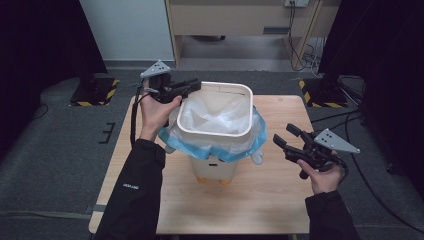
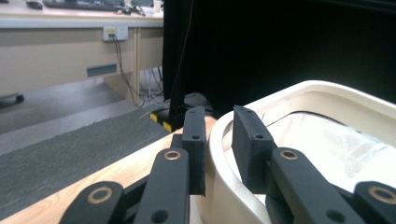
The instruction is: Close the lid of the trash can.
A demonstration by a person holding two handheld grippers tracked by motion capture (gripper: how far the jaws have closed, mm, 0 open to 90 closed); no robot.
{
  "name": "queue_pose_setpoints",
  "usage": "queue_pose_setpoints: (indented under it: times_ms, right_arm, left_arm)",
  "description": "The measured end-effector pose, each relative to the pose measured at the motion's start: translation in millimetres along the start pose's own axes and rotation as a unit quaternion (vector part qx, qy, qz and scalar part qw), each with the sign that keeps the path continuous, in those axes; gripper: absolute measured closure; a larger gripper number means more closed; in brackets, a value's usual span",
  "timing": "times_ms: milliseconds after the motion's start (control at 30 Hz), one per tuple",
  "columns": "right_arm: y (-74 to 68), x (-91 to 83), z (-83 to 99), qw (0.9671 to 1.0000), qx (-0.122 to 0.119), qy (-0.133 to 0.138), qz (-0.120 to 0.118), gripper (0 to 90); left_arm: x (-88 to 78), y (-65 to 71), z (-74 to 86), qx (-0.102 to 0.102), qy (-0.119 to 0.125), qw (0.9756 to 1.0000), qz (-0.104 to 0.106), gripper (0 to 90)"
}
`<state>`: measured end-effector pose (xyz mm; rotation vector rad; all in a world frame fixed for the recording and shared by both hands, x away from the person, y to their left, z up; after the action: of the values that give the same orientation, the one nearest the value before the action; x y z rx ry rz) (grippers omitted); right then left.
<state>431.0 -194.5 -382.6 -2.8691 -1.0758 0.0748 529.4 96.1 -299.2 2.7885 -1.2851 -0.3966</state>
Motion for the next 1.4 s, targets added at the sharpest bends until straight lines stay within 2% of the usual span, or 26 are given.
queue_pose_setpoints:
  times_ms: [33, 100, 267, 367, 500, 600, 633, 700, 800, 900, 1033, 1133, 1233, 1400]
  right_arm:
    - [-4.4, -0.3, -4.4, 1.0000, 0.002, 0.006, -0.006, 37.2]
    - [-15.4, 1.3, -17.0, 0.9995, 0.004, 0.026, -0.019, 38.8]
    - [-47.1, 5.8, -47.6, 0.9964, -0.008, 0.058, -0.061, 39.8]
    - [-65.0, 10.1, -70.3, 0.9925, -0.008, 0.087, -0.085, 39.6]
    - [-85.2, 20.0, -85.1, 0.9906, -0.016, 0.081, -0.109, 36.7]
    - [-97.2, 31.0, -81.9, 0.9909, -0.030, 0.059, -0.118, 37.6]
    - [-98.2, 33.2, -80.5, 0.9906, -0.030, 0.062, -0.118, 37.6]
    - [-99.5, 36.3, -75.6, 0.9904, -0.012, 0.061, -0.123, 38.4]
    - [-98.2, 39.5, -65.3, 0.9909, -0.008, 0.053, -0.123, 38.3]
    - [-94.8, 40.6, -56.6, 0.9916, -0.004, 0.048, -0.120, 38.6]
    - [-92.2, 39.9, -50.9, 0.9909, 0.016, 0.054, -0.122, 38.1]
    - [-91.3, 37.9, -51.2, 0.9914, 0.017, 0.050, -0.120, 36.6]
    - [-83.9, 33.8, -54.8, 0.9931, 0.006, 0.056, -0.103, 31.4]
    - [-62.2, 22.5, -57.8, 0.9945, 0.023, 0.074, -0.071, 22.6]
  left_arm:
    - [1.4, -0.7, 2.3, 0.008, -0.011, 0.9999, -0.008, 74.9]
    - [5.0, 0.4, 5.0, 0.010, -0.020, 0.9996, -0.014, 75.0]
    - [7.6, 4.5, 4.7, 0.016, -0.015, 0.9997, -0.014, 73.6]
    - [6.4, 4.3, 4.3, 0.020, -0.007, 0.9995, -0.022, 68.7]
    - [4.3, 2.0, 6.6, 0.016, 0.001, 0.9995, -0.026, 68.5]
    - [2.4, 0.6, 9.6, 0.022, 0.006, 0.9994, -0.027, 71.2]
    - [1.9, 0.3, 11.5, 0.023, 0.005, 0.9994, -0.027, 71.5]
    - [1.5, -1.0, 16.0, 0.023, 0.003, 0.9993, -0.028, 72.4]
    - [3.1, -1.8, 23.4, 0.021, -0.002, 0.9994, -0.027, 72.3]
    - [4.3, -1.4, 25.4, 0.009, 0.006, 0.9997, -0.022, 71.4]
    - [3.8, -0.7, 24.5, 0.019, 0.002, 0.9993, -0.032, 69.4]
    - [0.6, -3.0, 20.2, 0.021, 0.016, 0.9985, -0.047, 58.8]
    - [-7.3, -5.3, 14.4, 0.022, 0.035, 0.9971, -0.064, 46.1]
    - [-24.5, -5.2, 7.6, 0.028, 0.058, 0.9943, -0.085, 36.5]
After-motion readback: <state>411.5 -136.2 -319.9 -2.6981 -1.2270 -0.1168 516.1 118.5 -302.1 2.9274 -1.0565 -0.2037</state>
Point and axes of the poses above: each handheld gripper's, and its own axes: x roughly forward along the jaws, z roughly out of its underside, y roughly to its right, the point moved 9 cm from there along x, roughly forward along the jaws, and after that the axes turned 2 degrees about y, right-handed, at the moved point
